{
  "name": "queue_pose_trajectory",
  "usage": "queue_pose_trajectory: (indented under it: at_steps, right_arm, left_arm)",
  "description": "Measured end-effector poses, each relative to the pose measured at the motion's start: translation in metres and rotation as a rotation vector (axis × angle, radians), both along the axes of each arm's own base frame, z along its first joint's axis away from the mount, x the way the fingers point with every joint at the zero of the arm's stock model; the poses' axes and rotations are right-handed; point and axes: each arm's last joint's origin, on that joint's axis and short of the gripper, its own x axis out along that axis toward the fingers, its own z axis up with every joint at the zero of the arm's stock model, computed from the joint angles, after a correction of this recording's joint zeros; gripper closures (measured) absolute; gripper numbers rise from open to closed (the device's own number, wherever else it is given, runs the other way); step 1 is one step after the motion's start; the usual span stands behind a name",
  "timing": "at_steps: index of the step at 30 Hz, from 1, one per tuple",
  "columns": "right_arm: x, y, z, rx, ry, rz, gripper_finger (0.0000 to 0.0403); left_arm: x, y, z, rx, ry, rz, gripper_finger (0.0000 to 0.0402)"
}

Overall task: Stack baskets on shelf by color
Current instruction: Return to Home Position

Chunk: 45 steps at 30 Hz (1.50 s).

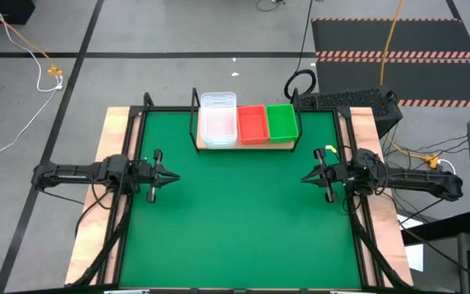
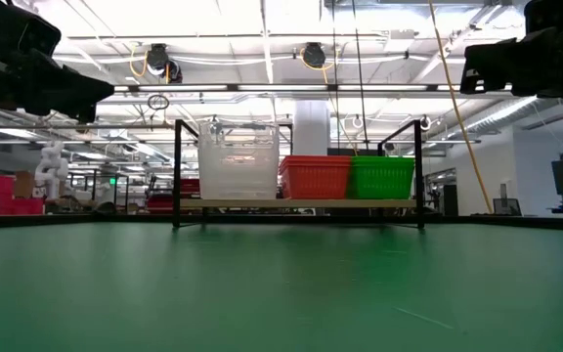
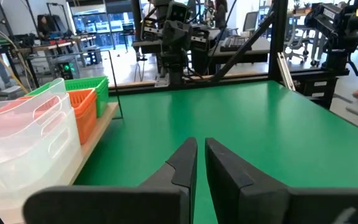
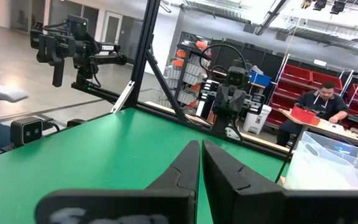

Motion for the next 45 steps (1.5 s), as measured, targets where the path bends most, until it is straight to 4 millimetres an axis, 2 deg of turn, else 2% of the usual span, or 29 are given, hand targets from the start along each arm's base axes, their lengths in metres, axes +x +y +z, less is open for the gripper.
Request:
queue_pose_trajectory:
  at_steps: [30, 33, 45]
  right_arm:
    - [0.0001, 0.0, 0.0006, -0.001, -0.006, 0.001, 0.0392]
    - [0.0028, -0.0005, -0.0048, 0.011, 0.052, 0.002, 0.0392]
    - [0.0031, -0.0005, -0.0042, 0.009, 0.046, 0.003, 0.0392]
  left_arm:
    - [0.0, 0.0, 0.0, 0.0, 0.0, 0.001, 0.0364]
    - [0.0, 0.0, 0.0, 0.0, 0.0, 0.001, 0.0364]
    - [0.0001, 0.0, 0.0004, 0.0, -0.004, 0.001, 0.0364]
